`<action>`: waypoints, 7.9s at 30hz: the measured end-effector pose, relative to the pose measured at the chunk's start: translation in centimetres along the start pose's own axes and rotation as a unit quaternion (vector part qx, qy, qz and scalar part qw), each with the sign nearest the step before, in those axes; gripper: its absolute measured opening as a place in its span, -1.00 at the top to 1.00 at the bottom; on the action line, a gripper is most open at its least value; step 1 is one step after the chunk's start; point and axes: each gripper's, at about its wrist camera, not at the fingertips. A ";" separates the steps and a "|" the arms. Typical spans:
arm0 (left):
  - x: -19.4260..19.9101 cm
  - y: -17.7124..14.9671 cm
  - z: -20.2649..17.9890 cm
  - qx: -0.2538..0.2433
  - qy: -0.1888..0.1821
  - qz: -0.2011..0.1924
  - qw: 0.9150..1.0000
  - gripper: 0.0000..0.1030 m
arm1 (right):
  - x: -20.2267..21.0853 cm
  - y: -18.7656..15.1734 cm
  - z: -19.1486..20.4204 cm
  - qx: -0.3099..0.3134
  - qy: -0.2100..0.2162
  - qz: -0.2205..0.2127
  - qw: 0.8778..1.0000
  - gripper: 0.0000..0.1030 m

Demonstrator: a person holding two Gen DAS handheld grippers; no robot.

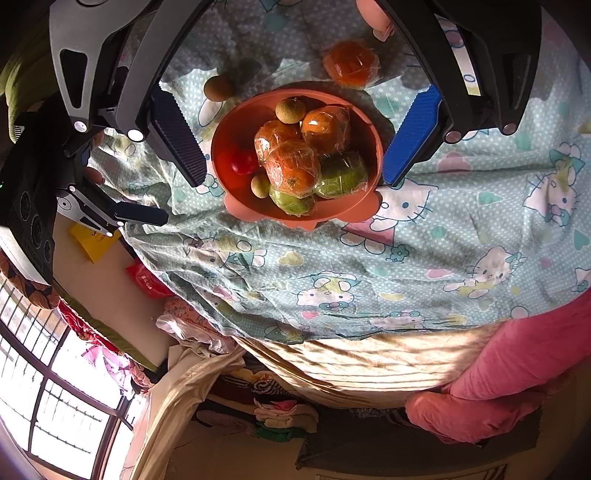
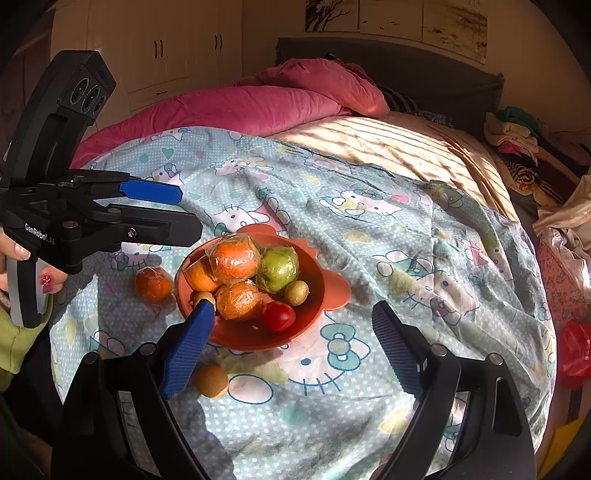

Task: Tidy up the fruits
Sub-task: 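Move both open tools toward the wrapped orange and brown fruit on the sheet, then grasp the wrapped orange with the left tool while the right tool grasps the brown fruit, then carry both held fruits over the orange plate and lower them in, then open both tools to release the fruits into the plate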

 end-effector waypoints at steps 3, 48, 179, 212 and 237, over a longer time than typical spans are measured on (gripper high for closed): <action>0.7 0.0 0.2 0.004 0.006 -0.006 1.000 -0.81 | 0.3 -0.1 0.1 -0.003 0.002 -0.003 1.000 -0.72; 4.8 -3.6 -0.8 -0.005 0.061 -0.012 0.998 -0.81 | 2.7 -1.7 3.8 0.009 0.020 -0.024 0.999 -0.79; -2.2 -4.0 -5.2 -0.049 -0.005 0.044 0.998 0.39 | 1.5 0.5 -2.1 -0.053 0.049 -0.010 0.997 0.52; -5.0 -3.8 -5.0 -0.047 -0.010 0.054 0.997 0.38 | -5.4 1.8 -2.7 -0.031 0.060 0.058 0.996 0.52; -5.3 -3.7 -5.1 -0.051 -0.007 0.053 0.997 0.17 | -5.1 1.8 -2.9 -0.039 0.064 0.054 0.996 0.35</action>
Point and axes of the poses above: each gripper's, at about its wrist camera, not at the fingertips, and x roughly against the way its jaws point, z to its left, y to its top, and after that the axes turned 12 degrees about -x, right-handed
